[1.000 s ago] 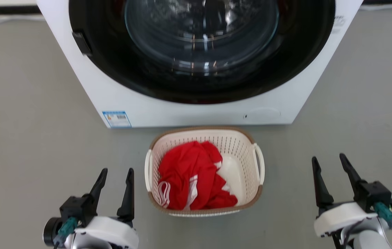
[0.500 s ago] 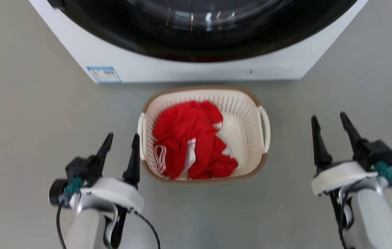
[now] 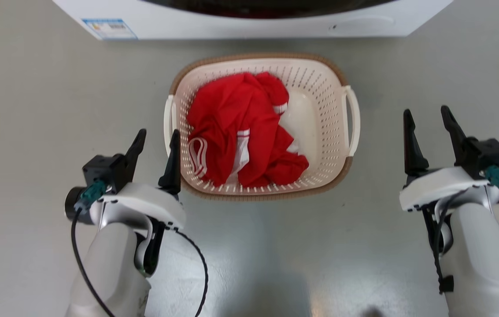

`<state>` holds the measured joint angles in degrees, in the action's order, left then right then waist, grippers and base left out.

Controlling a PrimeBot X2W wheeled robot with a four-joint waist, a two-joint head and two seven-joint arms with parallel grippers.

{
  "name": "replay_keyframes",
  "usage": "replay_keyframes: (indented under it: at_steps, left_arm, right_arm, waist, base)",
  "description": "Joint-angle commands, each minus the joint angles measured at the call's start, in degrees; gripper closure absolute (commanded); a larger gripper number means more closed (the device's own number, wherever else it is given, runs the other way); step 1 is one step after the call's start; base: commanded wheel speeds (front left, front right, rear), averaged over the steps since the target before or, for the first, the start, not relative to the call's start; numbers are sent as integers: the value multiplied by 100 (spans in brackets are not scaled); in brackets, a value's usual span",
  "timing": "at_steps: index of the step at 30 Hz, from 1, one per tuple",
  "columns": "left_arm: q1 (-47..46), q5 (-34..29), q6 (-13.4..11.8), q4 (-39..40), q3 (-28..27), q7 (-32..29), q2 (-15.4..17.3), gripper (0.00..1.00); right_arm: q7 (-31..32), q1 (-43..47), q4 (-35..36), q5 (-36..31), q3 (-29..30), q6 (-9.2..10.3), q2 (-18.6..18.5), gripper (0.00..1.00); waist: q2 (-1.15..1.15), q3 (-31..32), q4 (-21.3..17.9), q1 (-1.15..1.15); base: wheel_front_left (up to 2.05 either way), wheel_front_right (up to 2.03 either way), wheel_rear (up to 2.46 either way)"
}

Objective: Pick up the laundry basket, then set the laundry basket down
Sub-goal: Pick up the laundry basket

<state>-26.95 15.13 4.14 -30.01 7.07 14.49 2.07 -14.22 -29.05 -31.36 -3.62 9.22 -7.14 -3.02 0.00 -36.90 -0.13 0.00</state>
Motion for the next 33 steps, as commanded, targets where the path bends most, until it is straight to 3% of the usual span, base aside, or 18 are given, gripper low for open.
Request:
replay_keyframes:
  at_steps: [1,17,33]
  left_arm:
    - [-109,63,5,53,-103,51,81,0]
    - [-852,304,-52,-561,183,51,81,0]
    - [-1351,315,-51,-1033,227,51,81,0]
  right_arm:
    - [-78,-55,25,-46,-137,-35,14,0]
    - [-78,-773,-710,-57,-329,-35,14,0]
    - [-78,-1039,-899,-180,-418,-35,-16,0]
  waist:
    - [0,-164,36,0]
    - [0,-869,194,0]
    - [0,-1312,212,0]
  base:
    - [0,0,0]
    - [0,0,0]
    - [0,0,0]
